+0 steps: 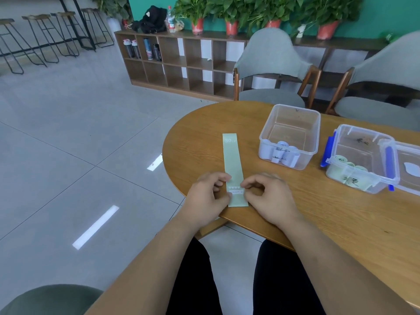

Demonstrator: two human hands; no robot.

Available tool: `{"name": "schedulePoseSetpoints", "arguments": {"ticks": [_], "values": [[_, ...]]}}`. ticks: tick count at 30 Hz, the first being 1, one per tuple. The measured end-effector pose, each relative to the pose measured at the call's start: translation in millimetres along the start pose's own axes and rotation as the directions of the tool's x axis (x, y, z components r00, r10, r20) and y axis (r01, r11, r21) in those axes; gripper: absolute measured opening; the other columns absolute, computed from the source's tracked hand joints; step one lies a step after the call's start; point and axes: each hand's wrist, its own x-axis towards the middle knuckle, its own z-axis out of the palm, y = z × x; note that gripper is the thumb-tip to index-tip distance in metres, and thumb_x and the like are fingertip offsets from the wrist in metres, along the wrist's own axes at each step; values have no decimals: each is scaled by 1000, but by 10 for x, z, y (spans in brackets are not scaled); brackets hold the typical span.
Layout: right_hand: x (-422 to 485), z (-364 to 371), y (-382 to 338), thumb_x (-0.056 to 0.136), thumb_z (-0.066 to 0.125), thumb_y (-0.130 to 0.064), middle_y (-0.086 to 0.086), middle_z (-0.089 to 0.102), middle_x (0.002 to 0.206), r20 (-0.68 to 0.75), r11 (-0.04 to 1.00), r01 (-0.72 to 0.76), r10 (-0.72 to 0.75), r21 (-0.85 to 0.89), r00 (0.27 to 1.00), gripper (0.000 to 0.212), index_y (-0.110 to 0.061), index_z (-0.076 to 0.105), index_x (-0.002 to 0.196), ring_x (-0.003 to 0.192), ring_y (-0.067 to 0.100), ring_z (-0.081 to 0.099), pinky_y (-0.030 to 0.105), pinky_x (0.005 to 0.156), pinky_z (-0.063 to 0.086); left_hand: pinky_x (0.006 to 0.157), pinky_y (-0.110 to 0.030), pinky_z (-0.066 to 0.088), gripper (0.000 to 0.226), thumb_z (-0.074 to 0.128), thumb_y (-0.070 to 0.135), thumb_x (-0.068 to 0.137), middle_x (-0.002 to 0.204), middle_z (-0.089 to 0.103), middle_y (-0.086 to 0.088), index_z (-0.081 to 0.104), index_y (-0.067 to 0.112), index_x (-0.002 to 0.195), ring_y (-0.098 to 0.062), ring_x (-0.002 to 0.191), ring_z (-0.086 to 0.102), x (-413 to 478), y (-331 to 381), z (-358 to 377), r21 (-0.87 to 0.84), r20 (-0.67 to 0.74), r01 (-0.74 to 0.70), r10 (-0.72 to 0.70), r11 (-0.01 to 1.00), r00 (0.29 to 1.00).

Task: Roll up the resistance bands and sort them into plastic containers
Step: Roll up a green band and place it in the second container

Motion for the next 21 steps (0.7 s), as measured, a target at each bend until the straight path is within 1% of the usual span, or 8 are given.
{"name": "schedulePoseSetpoints", "arguments": {"ticks": [2,4,6,8,12,15,17,21], "values": [[23,-28,0,70,65,-44,-29,67,94,65,1000,-9,9,1,998,25,-48,74,93,101,0,57,41,98,49,93,-16,49,40,82,19,87,119,64,17,70,29,124,-6,112,59,-4,-12,-14,22,32,-50,49,999,998],[29,-76,25,74,75,-35,-30,67,98,122,999,-15,11,36,992,25,-49,75,95,104,0,57,39,100,48,93,-15,47,36,82,18,86,117,63,15,72,28,119,-7,112,59,-10,-14,-15,40,48,-86,84,996,995],[3,-135,53,78,82,-27,-26,69,100,137,995,-10,-4,96,991,27,-46,76,96,106,2,59,36,99,50,93,-17,49,32,82,16,86,114,64,14,74,27,115,-8,110,60,-20,-8,-11,23,31,-97,96,995,995],[-53,-172,55,80,85,-22,-22,70,99,111,991,42,-56,128,992,27,-42,76,95,106,6,59,31,96,50,93,-22,52,28,83,14,85,112,67,13,75,26,110,-12,108,62,-38,-1,-14,-23,3,-96,96,995,995],[-134,-148,-3,74,88,-29,-21,67,97,130,985,162,-170,64,977,24,-40,75,91,107,5,54,28,95,45,85,-28,54,24,84,7,81,101,71,10,79,24,96,-20,97,65,-92,13,-8,-77,-11,-120,119,990,993],[-130,-123,17,71,88,-35,-23,66,97,159,980,199,-199,17,967,22,-40,76,88,105,4,52,30,92,44,76,-24,50,24,83,3,76,90,69,9,79,23,88,-18,86,61,-114,41,-17,-83,1,-119,120,989,993],[-130,-120,33,72,89,-32,-22,67,94,143,979,200,-201,24,969,18,-39,77,85,103,5,54,31,92,45,74,-21,48,23,84,5,75,86,67,9,79,23,86,-18,83,59,-116,49,-37,-85,19,-115,117,990,993],[-133,-106,39,76,88,-30,-22,68,91,126,976,216,-216,17,968,13,-37,78,82,101,6,56,32,92,47,73,-26,51,23,86,8,75,87,68,8,79,26,88,-19,85,60,-114,27,-36,-42,47,-144,146,989,988]]}}
